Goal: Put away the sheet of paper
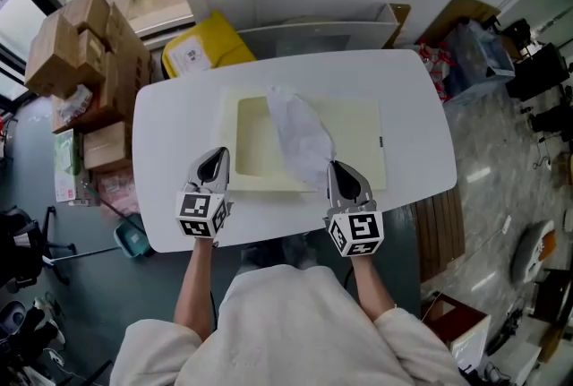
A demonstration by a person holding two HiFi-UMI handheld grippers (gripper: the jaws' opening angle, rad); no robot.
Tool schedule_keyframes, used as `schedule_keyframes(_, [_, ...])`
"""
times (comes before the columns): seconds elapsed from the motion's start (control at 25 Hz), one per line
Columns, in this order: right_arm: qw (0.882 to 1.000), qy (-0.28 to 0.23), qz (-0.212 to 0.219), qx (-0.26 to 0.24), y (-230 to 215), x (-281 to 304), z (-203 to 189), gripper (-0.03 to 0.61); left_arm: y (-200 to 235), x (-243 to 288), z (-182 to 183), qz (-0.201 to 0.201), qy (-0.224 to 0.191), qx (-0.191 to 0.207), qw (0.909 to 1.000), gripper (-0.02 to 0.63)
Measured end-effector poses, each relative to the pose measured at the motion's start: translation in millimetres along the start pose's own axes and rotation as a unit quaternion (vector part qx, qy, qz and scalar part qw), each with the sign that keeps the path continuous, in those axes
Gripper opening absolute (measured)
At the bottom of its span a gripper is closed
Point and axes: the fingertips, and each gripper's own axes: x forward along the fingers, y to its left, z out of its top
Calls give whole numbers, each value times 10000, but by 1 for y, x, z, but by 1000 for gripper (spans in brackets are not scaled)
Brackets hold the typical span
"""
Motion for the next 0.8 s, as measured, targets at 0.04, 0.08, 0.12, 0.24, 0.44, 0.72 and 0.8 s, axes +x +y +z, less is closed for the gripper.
schedule_keyframes(0.04, [10000,70,-18,36,-2,2,-7,5,-1,0,0,-5,5,2,10000,5])
schedule_keyframes(0.08, [9999,150,-44,72,-5,4,-14,5,-2,1,0,-12,6,5,10000,5])
schedule_keyframes(0.12, [9996,234,-76,109,-9,7,-21,5,-3,1,0,-19,7,9,10000,5])
schedule_keyframes(0.24, [9985,480,-163,208,-20,18,-42,5,-4,3,1,-16,16,18,10000,5])
schedule_keyframes(0.44, [9951,915,-242,287,-36,41,-78,5,-2,3,0,23,29,19,10000,5])
schedule_keyframes(0.72, [9881,1454,-397,307,-58,66,-115,5,3,1,0,89,55,-2,9999,5])
schedule_keyframes(0.8, [9859,1571,-471,320,-67,69,-122,5,4,0,-1,100,55,-9,9999,5])
